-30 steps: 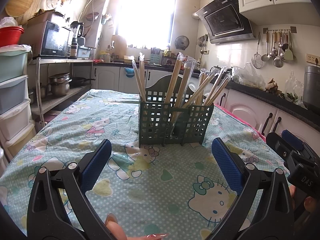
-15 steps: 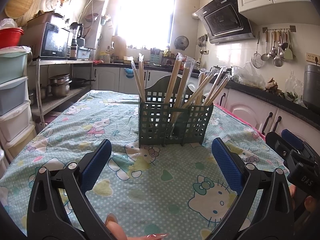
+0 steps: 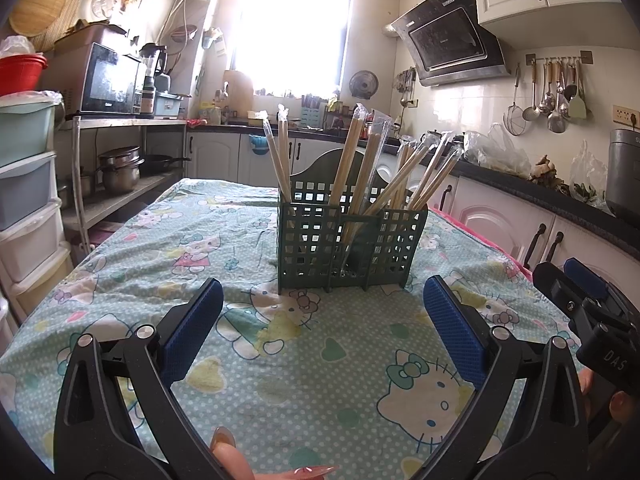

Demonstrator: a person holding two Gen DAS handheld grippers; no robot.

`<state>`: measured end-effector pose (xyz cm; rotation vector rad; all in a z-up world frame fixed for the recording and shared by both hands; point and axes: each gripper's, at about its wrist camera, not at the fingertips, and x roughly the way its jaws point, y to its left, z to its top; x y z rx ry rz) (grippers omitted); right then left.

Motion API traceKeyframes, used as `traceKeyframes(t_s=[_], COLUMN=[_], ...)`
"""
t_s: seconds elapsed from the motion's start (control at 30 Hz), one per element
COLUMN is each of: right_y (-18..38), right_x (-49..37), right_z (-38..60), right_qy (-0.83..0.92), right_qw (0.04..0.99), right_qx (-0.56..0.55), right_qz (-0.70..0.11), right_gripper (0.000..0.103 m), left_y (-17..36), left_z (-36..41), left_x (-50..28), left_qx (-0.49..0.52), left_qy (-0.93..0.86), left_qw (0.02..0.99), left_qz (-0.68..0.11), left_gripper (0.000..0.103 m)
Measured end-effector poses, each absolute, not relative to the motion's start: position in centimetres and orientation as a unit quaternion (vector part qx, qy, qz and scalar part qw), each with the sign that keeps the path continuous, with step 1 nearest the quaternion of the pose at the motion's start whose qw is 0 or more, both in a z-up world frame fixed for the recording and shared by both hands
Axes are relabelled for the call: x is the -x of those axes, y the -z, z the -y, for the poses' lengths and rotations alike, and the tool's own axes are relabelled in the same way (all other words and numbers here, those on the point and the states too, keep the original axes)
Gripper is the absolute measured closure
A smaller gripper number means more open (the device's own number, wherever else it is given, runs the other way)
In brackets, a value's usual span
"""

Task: Organize utensils

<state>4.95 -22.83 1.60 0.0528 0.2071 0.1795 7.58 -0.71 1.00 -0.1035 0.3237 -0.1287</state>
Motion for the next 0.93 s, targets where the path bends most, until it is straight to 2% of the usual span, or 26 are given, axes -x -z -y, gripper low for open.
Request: traceKeyframes(t_s=[0.6, 0.7, 0.93], right_y=[-1.3, -1.8, -2.6], right_x=[-5.2, -6.1, -14.2], right_z=[23.7, 24.6, 30.0], right_qy=[-0.076, -0.069, -0.011], right_qw=[0.989, 0.987, 0.956], right_qx=[-0.032, -0.031, -0.029], right_qz=[-0.120, -0.144, -0.293], right_gripper=[0.006, 0.006, 0.006], left_y=[-0.7, -1.3, -2.8], left_z=[1.4, 0.7, -6.7], left_x=[-8.1, -8.5, -15.3], left_qx=[0.031, 0.043, 0.061], left_qy=[0.040, 0.049, 0.001], left_qw=[0.980, 0.974, 0.941], left_qz=[-0.191, -0.215, -0.333], left_gripper=[0.011, 0.011, 0.011])
